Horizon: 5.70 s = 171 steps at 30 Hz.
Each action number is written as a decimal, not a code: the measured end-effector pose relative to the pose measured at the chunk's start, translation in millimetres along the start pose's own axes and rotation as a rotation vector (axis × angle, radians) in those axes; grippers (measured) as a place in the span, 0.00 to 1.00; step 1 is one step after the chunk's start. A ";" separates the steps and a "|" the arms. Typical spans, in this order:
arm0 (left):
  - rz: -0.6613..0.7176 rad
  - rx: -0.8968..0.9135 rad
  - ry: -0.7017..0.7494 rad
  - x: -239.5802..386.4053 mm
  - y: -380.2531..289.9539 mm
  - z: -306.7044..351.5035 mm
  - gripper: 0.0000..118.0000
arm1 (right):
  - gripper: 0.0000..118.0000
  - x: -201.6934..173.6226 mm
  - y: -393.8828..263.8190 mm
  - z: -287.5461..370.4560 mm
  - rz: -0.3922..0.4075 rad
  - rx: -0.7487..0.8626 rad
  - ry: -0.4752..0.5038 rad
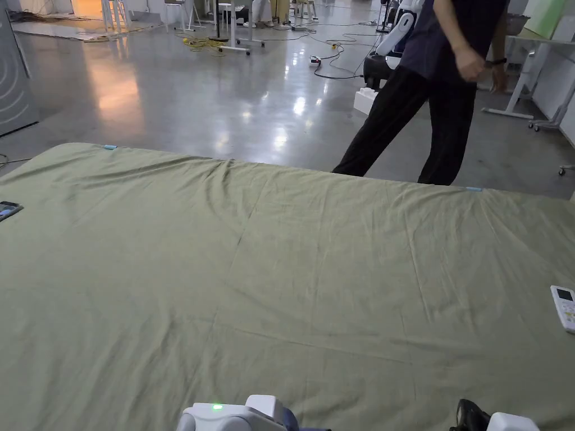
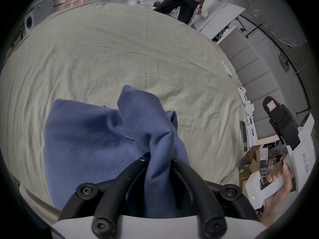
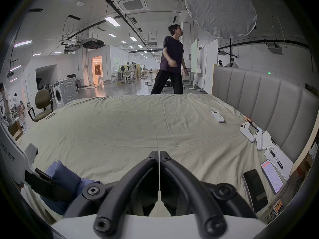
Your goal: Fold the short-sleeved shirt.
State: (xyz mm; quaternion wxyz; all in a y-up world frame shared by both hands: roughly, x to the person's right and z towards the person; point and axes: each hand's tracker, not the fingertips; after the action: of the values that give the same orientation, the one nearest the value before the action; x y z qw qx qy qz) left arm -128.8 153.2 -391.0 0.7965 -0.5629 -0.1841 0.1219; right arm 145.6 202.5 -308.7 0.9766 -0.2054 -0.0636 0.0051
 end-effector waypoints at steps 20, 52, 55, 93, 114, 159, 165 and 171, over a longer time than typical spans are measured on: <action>0.079 -0.008 -0.226 -10.0 -5.7 -0.7 0.11 | 0.01 2.7 -2.3 2.6 0.004 -0.011 -0.002; -0.288 1.052 0.393 -30.9 20.2 145.4 0.05 | 0.01 -37.6 72.0 13.1 0.087 0.336 -0.069; -0.304 1.131 0.446 -38.3 22.7 153.6 0.05 | 0.01 -38.5 80.2 12.9 0.079 0.371 -0.076; 0.235 0.261 -0.482 -229.0 -11.5 48.6 0.79 | 0.01 -149.7 -110.2 -43.3 0.225 -0.182 0.080; 0.237 0.006 -0.706 -209.0 3.0 -41.6 0.25 | 0.01 -151.2 -110.2 -42.5 0.249 -0.178 0.079; 0.248 0.048 0.320 -477.0 102.3 244.2 0.43 | 0.02 -47.4 48.3 -23.0 0.122 0.138 -0.087; 0.171 0.083 0.620 -464.3 109.7 235.4 0.60 | 0.02 -46.5 44.6 -30.2 0.115 0.129 -0.085; 0.012 0.337 0.939 -419.0 112.3 238.4 0.60 | 0.02 -41.9 48.8 -36.1 0.094 0.135 -0.092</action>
State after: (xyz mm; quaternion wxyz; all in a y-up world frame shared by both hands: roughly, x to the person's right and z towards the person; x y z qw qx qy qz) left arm -608.1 225.8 -490.9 0.8726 -0.4215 0.2202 -0.1119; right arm 109.4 231.1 -366.2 0.9829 -0.1416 -0.0983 0.0647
